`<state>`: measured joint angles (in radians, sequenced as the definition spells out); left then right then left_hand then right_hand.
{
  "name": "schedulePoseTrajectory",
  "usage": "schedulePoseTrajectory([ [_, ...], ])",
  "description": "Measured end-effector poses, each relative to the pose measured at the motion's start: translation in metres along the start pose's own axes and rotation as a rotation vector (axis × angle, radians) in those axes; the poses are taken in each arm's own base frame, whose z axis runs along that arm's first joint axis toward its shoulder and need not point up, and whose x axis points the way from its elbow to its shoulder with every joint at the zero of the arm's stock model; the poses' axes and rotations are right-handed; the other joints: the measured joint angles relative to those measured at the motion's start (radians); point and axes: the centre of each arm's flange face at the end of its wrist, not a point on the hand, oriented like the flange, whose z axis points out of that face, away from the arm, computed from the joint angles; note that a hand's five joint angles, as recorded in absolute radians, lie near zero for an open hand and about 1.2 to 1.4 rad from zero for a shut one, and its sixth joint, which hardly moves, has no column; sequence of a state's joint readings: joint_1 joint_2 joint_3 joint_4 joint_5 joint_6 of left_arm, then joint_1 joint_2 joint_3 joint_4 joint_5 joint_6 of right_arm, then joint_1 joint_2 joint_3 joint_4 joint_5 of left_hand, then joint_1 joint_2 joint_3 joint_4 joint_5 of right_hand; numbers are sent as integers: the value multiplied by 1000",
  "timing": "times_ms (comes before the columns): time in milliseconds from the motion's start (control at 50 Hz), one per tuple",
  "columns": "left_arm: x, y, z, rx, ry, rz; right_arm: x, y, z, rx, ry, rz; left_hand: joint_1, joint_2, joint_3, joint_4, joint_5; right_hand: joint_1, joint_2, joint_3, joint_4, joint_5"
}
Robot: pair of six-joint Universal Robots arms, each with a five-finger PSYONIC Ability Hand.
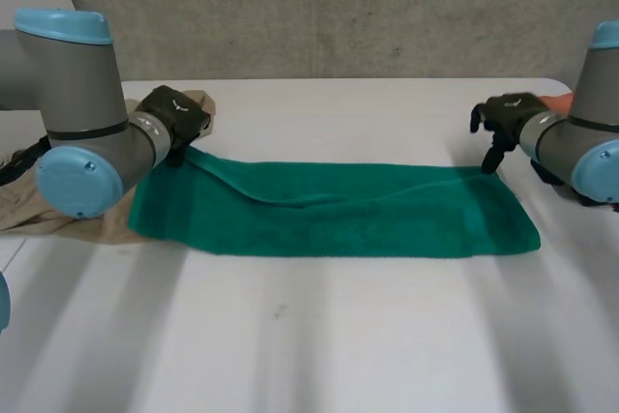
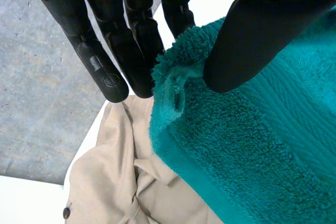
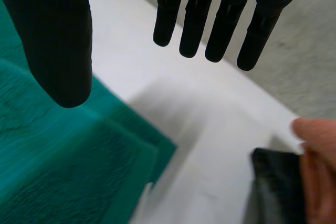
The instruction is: Fold the laundry.
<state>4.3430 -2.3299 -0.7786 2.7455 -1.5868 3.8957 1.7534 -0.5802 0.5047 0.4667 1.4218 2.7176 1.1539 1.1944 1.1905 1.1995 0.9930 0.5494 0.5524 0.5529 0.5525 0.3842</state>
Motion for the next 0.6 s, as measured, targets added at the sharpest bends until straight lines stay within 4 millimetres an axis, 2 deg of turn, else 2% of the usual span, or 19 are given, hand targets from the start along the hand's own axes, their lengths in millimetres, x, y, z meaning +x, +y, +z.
schedulePoseTrajectory([
  [120,1,-5,-2,17,0,-18,-12,23,17,-52,-54,14,0,0,0,0,0,9,9,17,11,13],
  [240,-5,-12,-6,40,-16,-47,-17,40,28,-70,-71,15,0,0,0,0,0,112,110,113,110,107],
  [440,-10,-16,-9,56,-25,-70,-17,50,42,-24,-52,14,0,0,0,0,0,216,213,212,209,202],
  [460,-10,-16,-9,56,-25,-71,-17,51,43,-17,-51,15,0,0,0,0,0,247,244,243,241,225],
  [520,-10,-15,-7,56,-27,-73,-17,51,45,-3,-51,18,0,0,0,0,0,559,563,545,545,541],
  [600,-11,-13,-3,59,-34,-75,-16,51,48,17,-50,27,0,0,0,0,0,600,630,631,640,620],
])
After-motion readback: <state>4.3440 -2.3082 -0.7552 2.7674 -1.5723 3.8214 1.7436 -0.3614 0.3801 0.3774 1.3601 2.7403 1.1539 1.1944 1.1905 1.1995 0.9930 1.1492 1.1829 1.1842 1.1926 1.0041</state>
